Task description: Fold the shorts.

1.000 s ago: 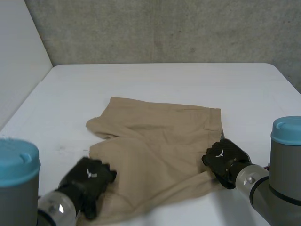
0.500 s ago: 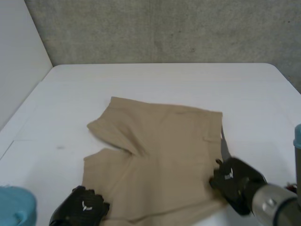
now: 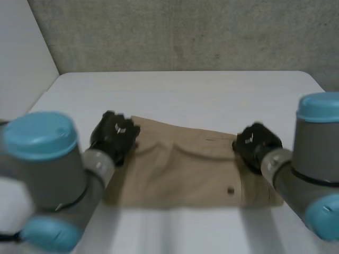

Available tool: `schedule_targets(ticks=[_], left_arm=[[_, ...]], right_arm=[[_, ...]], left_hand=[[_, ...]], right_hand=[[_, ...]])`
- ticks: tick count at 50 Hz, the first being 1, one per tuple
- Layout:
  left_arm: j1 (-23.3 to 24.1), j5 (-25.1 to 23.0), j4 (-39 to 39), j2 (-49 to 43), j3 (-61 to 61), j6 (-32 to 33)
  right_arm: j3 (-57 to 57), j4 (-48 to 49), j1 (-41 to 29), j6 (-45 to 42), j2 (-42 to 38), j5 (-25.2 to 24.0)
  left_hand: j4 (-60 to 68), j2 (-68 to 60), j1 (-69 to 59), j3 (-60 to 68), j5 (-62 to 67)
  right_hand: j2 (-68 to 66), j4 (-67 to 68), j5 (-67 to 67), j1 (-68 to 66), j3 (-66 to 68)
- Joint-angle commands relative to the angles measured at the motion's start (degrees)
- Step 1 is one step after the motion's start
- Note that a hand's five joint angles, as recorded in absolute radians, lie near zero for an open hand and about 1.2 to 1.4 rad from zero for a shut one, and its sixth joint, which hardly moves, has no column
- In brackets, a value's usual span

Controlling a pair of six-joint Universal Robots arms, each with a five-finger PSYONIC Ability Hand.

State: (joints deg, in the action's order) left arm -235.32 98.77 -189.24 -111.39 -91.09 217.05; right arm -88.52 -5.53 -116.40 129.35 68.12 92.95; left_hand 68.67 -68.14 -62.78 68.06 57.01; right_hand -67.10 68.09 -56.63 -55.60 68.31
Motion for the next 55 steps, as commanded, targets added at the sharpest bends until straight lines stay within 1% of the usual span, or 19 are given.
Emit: schedule_targets(ticks=[1,4,6,7,8,9,10,14,18,19,22,27,32,35,41,47,50,54,55], left_arm=[[-1.6,0.0,-4.3,-19.6,19.3,1.9],[-2.4,0.0,-6.5,-25.3,25.1,4.7],[-2.4,0.0,-8.2,-27.5,27.3,6.1],[-2.4,0.2,-9.3,-28.5,28.2,6.8],[-2.4,0.6,-11.7,-30.1,29.1,8.0],[-2.3,0.9,-13.0,-30.7,29.4,8.6],[-2.3,1.3,-14.1,-31.1,29.4,9.0],[-1.5,4.2,-18.2,-31.7,28.5,9.5],[-0.8,4.9,-18.7,-30.1,23.7,9.0],[-0.7,4.9,-19.0,-29.0,22.5,8.9],[-0.6,4.9,-19.1,-22.6,17.2,7.1],[-0.4,4.8,-19.0,-13.2,8.0,-0.4],[-0.5,4.4,-18.3,-4.2,-1.5,-8.8],[-0.4,3.9,-18.0,-1.9,-4.9,-10.6],[-0.5,2.9,-17.8,-0.1,-10.2,-11.7],[-0.4,2.8,-17.8,-0.6,-11.3,-11.7],[-0.4,2.8,-17.8,-0.6,-11.3,-11.7],[-0.5,2.9,-17.8,-0.5,-11.4,-11.7],[-0.5,3.0,-17.8,-0.4,-11.4,-11.7]], right_arm=[[10.5,12.8,-0.2,-0.9,-11.6,3.1],[15.0,16.5,-0.4,-1.6,-16.9,3.0],[17.2,17.9,-0.4,-2.3,-19.8,3.0],[18.2,18.6,-0.4,-2.8,-21.1,3.1],[20.2,19.3,-0.4,-3.1,-23.8,3.8],[21.1,19.5,-0.4,-2.9,-24.8,3.9],[21.6,19.5,-0.4,-2.7,-25.5,3.8],[21.5,19.8,-0.3,-1.2,-25.0,3.9],[18.0,19.2,0.2,4.3,-18.7,3.6],[16.1,19.0,0.3,6.9,-15.0,3.5],[12.7,18.2,0.6,10.5,-9.6,2.8],[4.1,9.9,4.0,14.2,-1.9,-1.3],[-3.1,1.6,7.0,17.4,2.1,-7.3],[-7.3,0.4,9.3,20.1,2.5,-10.4],[-12.4,5.8,11.8,21.8,2.3,-14.3],[-14.3,17.2,12.4,21.3,-2.2,-13.8],[-13.6,18.2,12.6,21.1,-3.9,-13.6],[-13.5,17.5,13.7,20.9,-4.5,-12.6],[-13.9,17.3,14.6,20.9,-4.0,-12.1]], left_hand=[[11.3,-11.9,-17.2,11.9,13.0],[8.5,-9.1,-14.4,9.1,10.2],[-3.9,3.3,-2.0,-3.3,-2.2],[-15.3,14.7,9.4,-14.7,-13.6],[-43.4,42.8,37.5,-42.8,-41.7],[-52.1,51.6,46.3,-51.5,-50.5],[-55.2,54.7,49.3,-54.6,-53.6],[-58.6,58.1,52.7,-58.0,-57.0],[-58.6,58.1,52.7,-58.0,-57.0],[-58.6,58.1,52.7,-58.0,-57.0],[-58.6,58.1,52.7,-58.0,-57.0],[-58.5,57.9,52.6,-57.8,-56.8],[-58.5,57.9,52.6,-57.8,-56.8],[-58.3,57.8,52.4,-57.7,-56.6],[-58.1,57.6,52.2,-57.5,-56.5],[-58.1,57.6,52.2,-57.5,-56.5],[-58.1,57.6,52.2,-57.5,-56.5],[-58.1,57.6,52.2,-57.5,-56.5],[-58.1,57.6,52.2,-57.5,-56.5]], right_hand=[[-12.9,11.9,-13.4,-24.4,11.7],[-12.9,11.9,-13.4,-24.4,11.7],[-8.6,7.6,-9.1,-20.1,7.4],[4.2,-5.2,3.8,-7.3,-5.4],[36.7,-37.7,36.2,25.2,-37.9],[53.6,-54.6,53.2,42.1,-54.9],[57.1,-58.1,56.6,45.6,-58.3],[57.1,-58.1,56.6,45.6,-58.3],[57.1,-58.1,56.6,45.6,-58.3],[57.1,-58.1,56.6,45.6,-58.3],[57.1,-58.1,56.6,45.6,-58.3],[57.1,-58.1,56.6,45.6,-58.3],[57.1,-58.1,56.6,45.6,-58.3],[56.4,-57.4,55.9,44.9,-57.6],[46.4,-47.4,46.0,34.9,-47.6],[23.4,-24.4,23.0,11.9,-24.6],[17.3,-18.3,16.9,5.8,-18.6],[-12.8,11.8,-13.3,-24.3,11.6],[-12.9,11.9,-13.4,-24.4,11.7]])
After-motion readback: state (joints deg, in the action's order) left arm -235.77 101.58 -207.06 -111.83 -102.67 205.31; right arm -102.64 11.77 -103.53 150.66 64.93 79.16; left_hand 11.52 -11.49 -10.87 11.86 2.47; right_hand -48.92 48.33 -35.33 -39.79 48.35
